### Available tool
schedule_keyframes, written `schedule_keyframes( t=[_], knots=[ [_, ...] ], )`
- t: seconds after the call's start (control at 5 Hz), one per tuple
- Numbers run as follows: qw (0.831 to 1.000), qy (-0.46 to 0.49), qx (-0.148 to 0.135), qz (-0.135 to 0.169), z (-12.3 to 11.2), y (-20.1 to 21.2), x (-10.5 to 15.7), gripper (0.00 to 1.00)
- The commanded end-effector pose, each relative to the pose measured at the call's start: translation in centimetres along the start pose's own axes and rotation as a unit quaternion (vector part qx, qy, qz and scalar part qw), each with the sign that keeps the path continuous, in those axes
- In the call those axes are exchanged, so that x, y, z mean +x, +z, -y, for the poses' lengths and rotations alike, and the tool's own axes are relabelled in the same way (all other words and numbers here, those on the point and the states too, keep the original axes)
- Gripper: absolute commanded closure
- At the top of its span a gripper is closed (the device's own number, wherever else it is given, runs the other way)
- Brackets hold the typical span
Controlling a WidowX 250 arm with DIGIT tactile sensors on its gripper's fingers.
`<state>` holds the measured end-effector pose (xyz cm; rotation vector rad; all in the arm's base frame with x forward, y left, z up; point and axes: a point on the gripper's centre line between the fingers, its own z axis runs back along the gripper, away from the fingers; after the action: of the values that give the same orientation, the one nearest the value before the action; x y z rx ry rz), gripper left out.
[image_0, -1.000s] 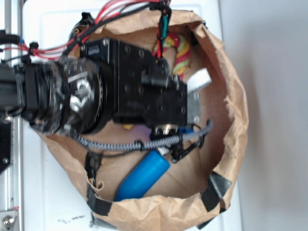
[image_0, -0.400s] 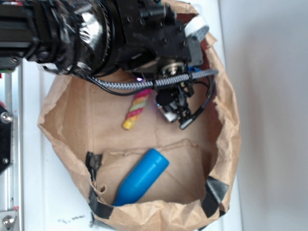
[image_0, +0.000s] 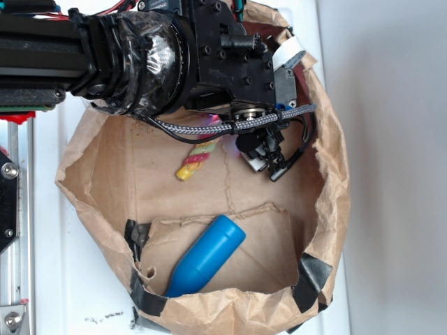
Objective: Grab the multicolored rope.
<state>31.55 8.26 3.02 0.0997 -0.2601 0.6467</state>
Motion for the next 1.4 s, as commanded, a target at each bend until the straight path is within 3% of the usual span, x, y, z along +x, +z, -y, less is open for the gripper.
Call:
schedule_keyframes(
  t=[0.0,0.6,1.0,1.2],
  knots=[
    [1.0,0.009,0.0,0.015,-0.1,0.9,0.0,1.0],
    [0.999,-0.007,-0.033,0.027,-0.8,3.6,0.2,1.0],
    [0.997,-0.048,-0.054,0.034,-2.5,11.4,-1.5,1.0],
    [0.997,-0.059,-0.051,0.018,-2.4,14.5,-1.8,1.0]
  ],
)
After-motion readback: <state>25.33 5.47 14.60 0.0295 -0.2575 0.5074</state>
